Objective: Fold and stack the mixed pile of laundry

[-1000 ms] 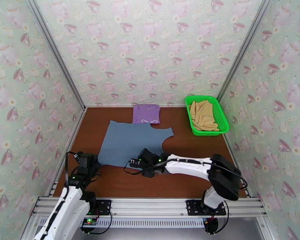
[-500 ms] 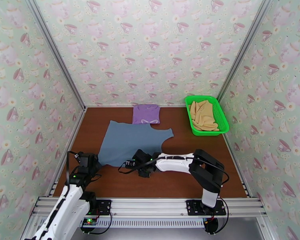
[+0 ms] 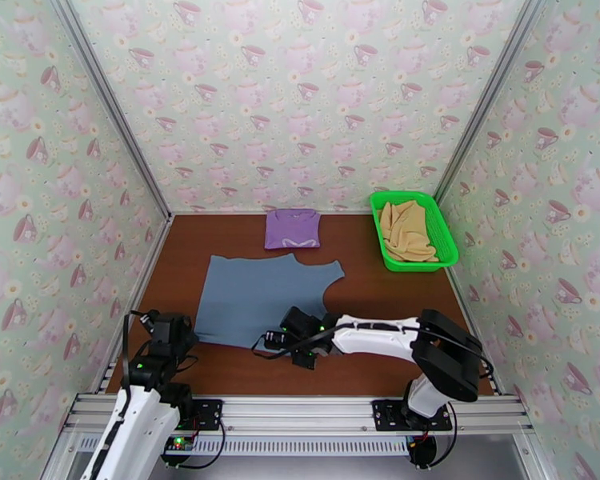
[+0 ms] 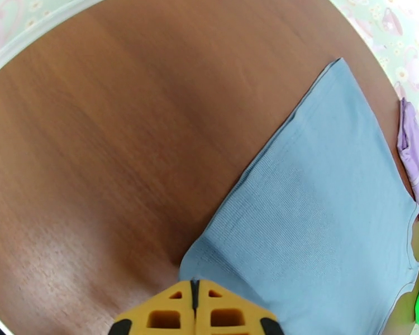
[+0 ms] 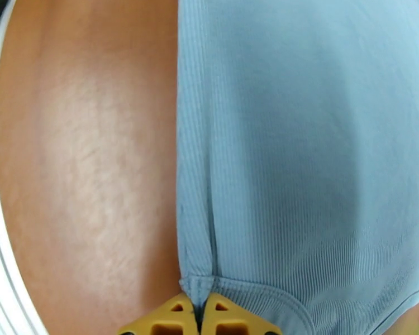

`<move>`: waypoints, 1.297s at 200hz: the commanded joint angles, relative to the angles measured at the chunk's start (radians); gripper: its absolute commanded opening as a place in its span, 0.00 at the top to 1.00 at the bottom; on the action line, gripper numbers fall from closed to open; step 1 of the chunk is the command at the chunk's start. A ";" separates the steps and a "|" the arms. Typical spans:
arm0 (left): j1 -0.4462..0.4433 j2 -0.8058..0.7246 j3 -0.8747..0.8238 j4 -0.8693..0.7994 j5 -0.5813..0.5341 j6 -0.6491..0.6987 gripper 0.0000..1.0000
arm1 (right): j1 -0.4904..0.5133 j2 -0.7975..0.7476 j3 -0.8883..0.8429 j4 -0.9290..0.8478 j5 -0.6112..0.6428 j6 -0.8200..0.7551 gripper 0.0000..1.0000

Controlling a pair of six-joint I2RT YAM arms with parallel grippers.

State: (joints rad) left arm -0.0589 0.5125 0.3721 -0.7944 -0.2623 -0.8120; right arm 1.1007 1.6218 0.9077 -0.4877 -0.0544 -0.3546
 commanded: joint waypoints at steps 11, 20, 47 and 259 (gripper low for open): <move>0.002 0.071 0.040 0.009 0.006 0.004 1.00 | 0.002 -0.014 0.016 -0.004 0.042 0.061 1.00; 0.001 0.099 0.054 0.022 0.012 0.015 1.00 | 0.001 -0.014 0.035 -0.008 0.052 0.061 1.00; 0.001 0.191 0.111 0.057 0.008 0.059 1.00 | -0.031 -0.005 0.096 -0.030 0.053 0.048 1.00; 0.011 0.863 0.347 0.369 0.002 0.252 0.19 | -0.244 0.251 0.335 -0.059 0.163 0.126 0.67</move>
State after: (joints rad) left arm -0.0528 1.3785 0.6716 -0.4221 -0.2485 -0.5720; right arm 0.8894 1.8637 1.1919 -0.5350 0.0319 -0.3134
